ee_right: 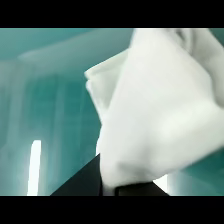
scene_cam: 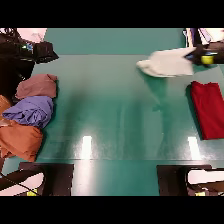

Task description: Fold the shirts.

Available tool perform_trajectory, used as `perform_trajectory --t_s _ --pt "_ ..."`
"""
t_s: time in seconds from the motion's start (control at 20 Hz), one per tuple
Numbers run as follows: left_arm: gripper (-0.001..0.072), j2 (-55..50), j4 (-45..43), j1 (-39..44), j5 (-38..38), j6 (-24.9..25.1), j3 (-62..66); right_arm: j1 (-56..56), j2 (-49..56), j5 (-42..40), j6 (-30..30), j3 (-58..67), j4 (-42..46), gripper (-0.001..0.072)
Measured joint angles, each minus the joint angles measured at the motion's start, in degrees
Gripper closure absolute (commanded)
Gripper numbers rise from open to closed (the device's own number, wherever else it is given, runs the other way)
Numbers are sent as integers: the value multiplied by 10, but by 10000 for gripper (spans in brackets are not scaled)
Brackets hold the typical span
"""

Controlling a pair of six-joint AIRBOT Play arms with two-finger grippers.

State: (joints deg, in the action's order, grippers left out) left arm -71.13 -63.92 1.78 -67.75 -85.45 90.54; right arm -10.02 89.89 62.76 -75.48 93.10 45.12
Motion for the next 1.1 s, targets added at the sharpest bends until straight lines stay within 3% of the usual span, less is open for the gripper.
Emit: perform_trajectory --t_s 0.4,0.8,1.1 --pt "686 0 22 0 5 0 0 -188 -28 9 -10 0 -7 697" --pt "685 0 26 0 10 0 0 -241 -90 27 10 1 -55 697" --pt "685 0 27 0 10 3 0 -271 -142 91 15 1 -18 696"
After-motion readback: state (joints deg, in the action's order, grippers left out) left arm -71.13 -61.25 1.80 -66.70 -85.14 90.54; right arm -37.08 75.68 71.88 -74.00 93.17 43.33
